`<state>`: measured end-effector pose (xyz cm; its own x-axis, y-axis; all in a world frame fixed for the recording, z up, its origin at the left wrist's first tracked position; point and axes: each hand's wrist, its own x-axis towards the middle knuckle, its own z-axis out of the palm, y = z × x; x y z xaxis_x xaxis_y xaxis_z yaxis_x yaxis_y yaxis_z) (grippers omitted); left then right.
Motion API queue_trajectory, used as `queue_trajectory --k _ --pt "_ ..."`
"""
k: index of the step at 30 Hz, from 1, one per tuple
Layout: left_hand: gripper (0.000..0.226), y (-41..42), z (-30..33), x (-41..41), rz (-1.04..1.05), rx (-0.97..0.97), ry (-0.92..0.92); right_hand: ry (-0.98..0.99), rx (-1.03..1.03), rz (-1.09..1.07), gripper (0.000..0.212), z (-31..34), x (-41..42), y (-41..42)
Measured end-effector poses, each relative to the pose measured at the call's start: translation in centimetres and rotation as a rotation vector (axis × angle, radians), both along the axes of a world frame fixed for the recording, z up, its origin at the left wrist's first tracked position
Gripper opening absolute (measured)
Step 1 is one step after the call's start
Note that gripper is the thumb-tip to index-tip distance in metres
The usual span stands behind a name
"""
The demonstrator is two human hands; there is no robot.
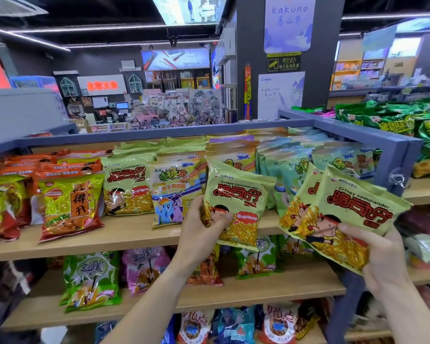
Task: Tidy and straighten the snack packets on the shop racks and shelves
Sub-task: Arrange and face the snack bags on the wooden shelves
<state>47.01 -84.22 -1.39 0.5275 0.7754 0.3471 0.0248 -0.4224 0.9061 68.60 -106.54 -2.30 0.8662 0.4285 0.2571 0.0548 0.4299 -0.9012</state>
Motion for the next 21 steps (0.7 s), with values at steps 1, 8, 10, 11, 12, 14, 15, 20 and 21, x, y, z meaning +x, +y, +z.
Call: queue_trajectory --k 1,8,10,11,12,14,15,20,21 --pt "0.049 0.0 0.0 0.0 -0.001 -0.013 -0.016 0.026 0.010 0.025 0.048 0.2 -0.2 -0.3" --pt "0.056 -0.1 -0.2 -0.2 -0.020 -0.070 -0.062 0.008 -0.049 0.281 0.059 2.8 -4.5 2.1" --pt "0.058 -0.1 -0.1 -0.7 -0.035 -0.125 -0.103 -0.002 -0.078 0.330 0.061 3.6 -5.9 4.1" --pt "0.054 -0.1 -0.1 -1.0 -0.046 -0.149 -0.135 -0.016 -0.097 0.347 0.066 4.0 -6.5 5.0" --pt "0.047 -0.1 0.1 -1.5 -0.063 -0.172 -0.164 -0.026 -0.111 0.359 0.071 4.3 -7.0 5.9" --pt "0.047 0.0 0.5 -2.6 -0.074 -0.249 -0.221 -0.015 -0.124 0.375 0.073 4.9 -8.2 7.5" --pt "0.054 0.1 0.6 -3.4 -0.071 -0.264 -0.232 -0.004 -0.125 0.392 0.070 5.1 -8.8 8.3" --pt "0.089 0.3 1.5 -7.9 -0.037 -0.134 -0.163 -0.095 -0.192 0.497 0.075 6.2 -14.0 12.5" --pt "0.083 0.9 1.5 -9.0 -0.013 -0.091 -0.170 -0.133 -0.195 0.510 0.074 6.5 -15.2 13.5"
